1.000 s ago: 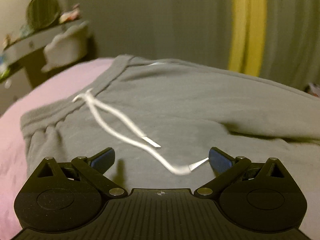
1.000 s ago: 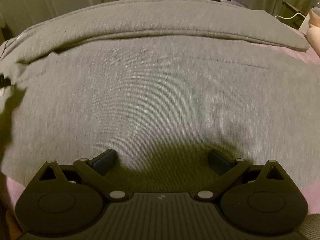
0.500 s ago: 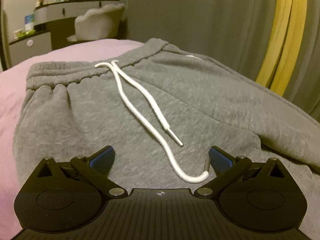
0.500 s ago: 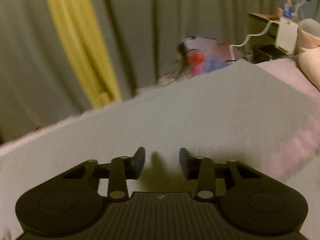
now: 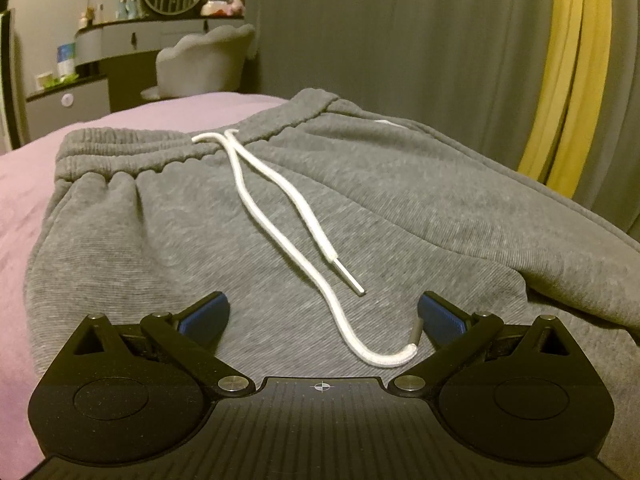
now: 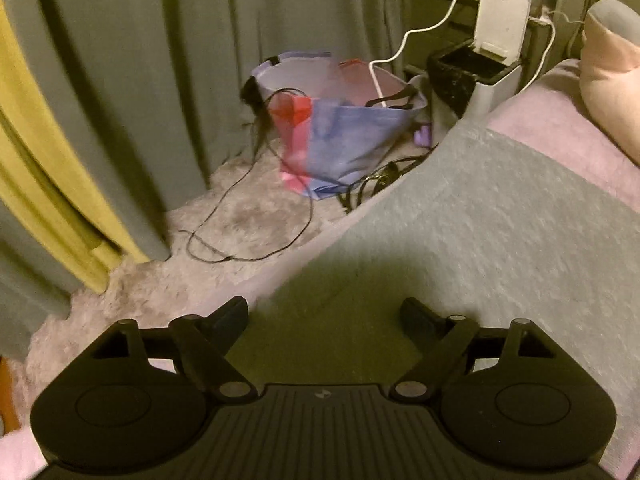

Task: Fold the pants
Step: 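Move the right gripper to a grey pant leg cuff and close on it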

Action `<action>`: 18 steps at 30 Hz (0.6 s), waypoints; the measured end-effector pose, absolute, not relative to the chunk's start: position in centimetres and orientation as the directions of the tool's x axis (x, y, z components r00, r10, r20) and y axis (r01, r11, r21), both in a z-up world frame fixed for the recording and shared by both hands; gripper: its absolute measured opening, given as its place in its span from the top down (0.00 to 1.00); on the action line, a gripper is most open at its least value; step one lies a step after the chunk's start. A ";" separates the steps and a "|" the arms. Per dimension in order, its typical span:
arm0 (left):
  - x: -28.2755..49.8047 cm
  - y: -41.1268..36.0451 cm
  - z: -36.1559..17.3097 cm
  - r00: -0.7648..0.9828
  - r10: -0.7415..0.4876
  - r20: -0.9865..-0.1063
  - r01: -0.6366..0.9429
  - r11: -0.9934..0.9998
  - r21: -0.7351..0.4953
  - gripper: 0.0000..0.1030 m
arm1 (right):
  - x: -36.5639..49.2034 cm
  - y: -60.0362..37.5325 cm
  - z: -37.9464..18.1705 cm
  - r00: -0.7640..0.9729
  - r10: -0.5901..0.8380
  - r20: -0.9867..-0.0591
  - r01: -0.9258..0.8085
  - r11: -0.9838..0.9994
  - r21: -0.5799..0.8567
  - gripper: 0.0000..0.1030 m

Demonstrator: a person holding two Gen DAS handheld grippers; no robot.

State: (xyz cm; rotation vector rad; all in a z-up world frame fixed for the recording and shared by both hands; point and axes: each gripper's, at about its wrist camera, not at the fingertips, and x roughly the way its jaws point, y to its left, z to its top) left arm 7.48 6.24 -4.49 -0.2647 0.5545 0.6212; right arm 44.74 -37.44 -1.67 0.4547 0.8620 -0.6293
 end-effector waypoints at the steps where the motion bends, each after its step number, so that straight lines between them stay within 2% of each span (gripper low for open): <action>1: 7.5 6.2 -4.5 0.675 0.478 -0.562 -0.614 0.786 -0.069 0.00 | 45.0 -37.8 -1.7 0.502 -0.321 -0.803 0.677 0.723 0.134 0.17; 2: 7.5 6.2 -4.5 0.675 0.480 -0.560 -0.615 0.786 -0.068 0.00 | 45.1 -37.9 -1.7 0.508 -0.321 -0.799 0.678 0.721 0.141 0.18; 3: 7.5 6.1 -4.6 0.676 0.482 -0.558 -0.615 0.786 -0.067 0.00 | 45.6 -38.0 -2.0 0.497 -0.331 -0.802 0.677 0.726 0.121 0.25; 4: 7.6 6.2 -4.6 0.676 0.483 -0.557 -0.615 0.785 -0.066 0.00 | 46.4 -37.8 -2.4 0.466 -0.352 -0.811 0.670 0.739 0.064 0.39; 6: 7.6 6.2 -4.6 0.676 0.485 -0.555 -0.616 0.786 -0.063 0.00 | 46.9 -37.3 -2.8 0.429 -0.414 -0.803 0.651 0.758 -0.043 0.57; 9: 7.6 6.2 -4.6 0.677 0.484 -0.555 -0.615 0.786 -0.064 0.00 | 46.6 -37.8 -2.3 0.456 -0.389 -0.801 0.620 0.784 -0.028 0.91; 10: 7.6 6.2 -4.6 0.677 0.484 -0.554 -0.615 0.786 -0.065 0.00 | 46.3 -38.1 -2.1 0.471 -0.371 -0.801 0.610 0.792 -0.008 0.94; 13: 7.6 6.2 -4.6 0.677 0.484 -0.555 -0.615 0.786 -0.064 0.00 | 43.4 -39.0 -0.9 0.544 -0.317 -0.777 0.596 0.798 0.091 0.96; 18: 7.6 6.2 -4.6 0.677 0.485 -0.554 -0.615 0.786 -0.064 0.00 | 32.7 -39.9 1.2 0.690 -0.253 -0.678 0.538 0.806 0.246 0.96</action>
